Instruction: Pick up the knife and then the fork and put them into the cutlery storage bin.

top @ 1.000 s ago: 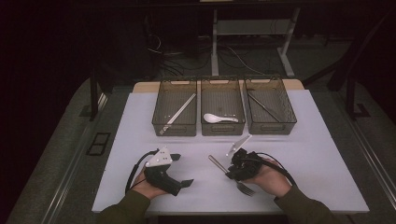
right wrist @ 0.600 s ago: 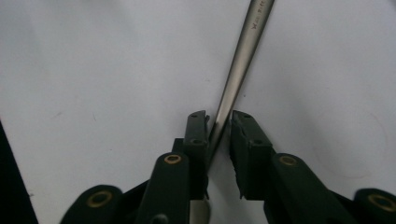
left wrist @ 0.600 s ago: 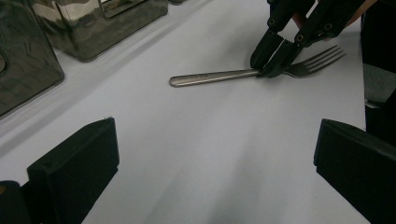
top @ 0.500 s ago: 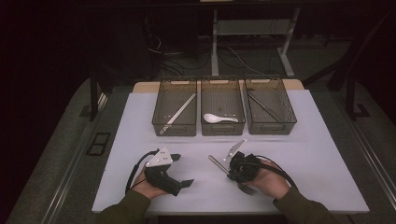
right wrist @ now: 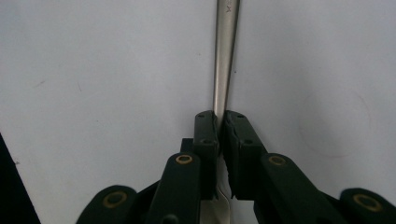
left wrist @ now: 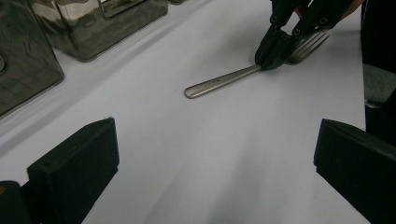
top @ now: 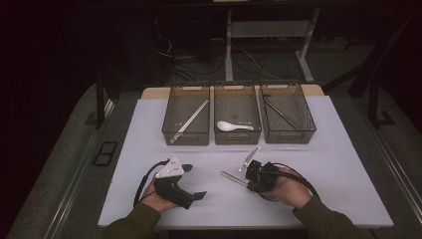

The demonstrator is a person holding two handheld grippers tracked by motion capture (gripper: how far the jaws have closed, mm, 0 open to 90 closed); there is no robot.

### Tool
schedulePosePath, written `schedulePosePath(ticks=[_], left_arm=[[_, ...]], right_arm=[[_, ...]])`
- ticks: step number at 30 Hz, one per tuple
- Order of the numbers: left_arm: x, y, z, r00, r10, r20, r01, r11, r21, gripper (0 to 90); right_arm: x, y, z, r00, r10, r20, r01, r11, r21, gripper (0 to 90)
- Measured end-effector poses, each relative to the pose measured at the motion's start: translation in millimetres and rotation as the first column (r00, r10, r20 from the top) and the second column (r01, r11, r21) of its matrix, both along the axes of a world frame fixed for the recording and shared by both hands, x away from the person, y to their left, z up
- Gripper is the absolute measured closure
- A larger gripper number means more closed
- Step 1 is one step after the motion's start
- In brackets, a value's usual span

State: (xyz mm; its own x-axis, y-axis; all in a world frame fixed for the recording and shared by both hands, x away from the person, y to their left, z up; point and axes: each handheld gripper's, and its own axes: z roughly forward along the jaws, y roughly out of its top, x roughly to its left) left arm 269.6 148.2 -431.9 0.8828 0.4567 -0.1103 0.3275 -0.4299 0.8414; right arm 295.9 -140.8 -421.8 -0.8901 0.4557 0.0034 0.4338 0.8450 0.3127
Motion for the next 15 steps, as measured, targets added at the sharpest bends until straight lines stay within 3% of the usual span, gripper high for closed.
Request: schedulePosePath(ticks=[7, 12, 15], left_arm=[[0.2, -0.3, -0.3, 1.0000, -0.003, -0.002, 0.003, 1.0000, 0.004, 0.0], [0.6, 0.0, -0.6, 1.0000, 0.001, -0.004, -0.001, 1.0000, 0.001, 0.0], [0.3, 0.0, -0.3, 1.0000, -0.005, 0.000, 0.005, 1.0000, 0.001, 0.0]], right_arm=[[3.5, 6.5, 1.5, 0.9992, -0.009, -0.039, 0.008, 0.999, -0.037, 83.3], [4.7, 4.7, 1.4, 0.9995, -0.002, -0.031, 0.001, 0.999, -0.037, 83.8], [5.1, 3.0, 1.6, 0.9987, -0.006, -0.050, 0.005, 1.000, -0.013, 83.8]])
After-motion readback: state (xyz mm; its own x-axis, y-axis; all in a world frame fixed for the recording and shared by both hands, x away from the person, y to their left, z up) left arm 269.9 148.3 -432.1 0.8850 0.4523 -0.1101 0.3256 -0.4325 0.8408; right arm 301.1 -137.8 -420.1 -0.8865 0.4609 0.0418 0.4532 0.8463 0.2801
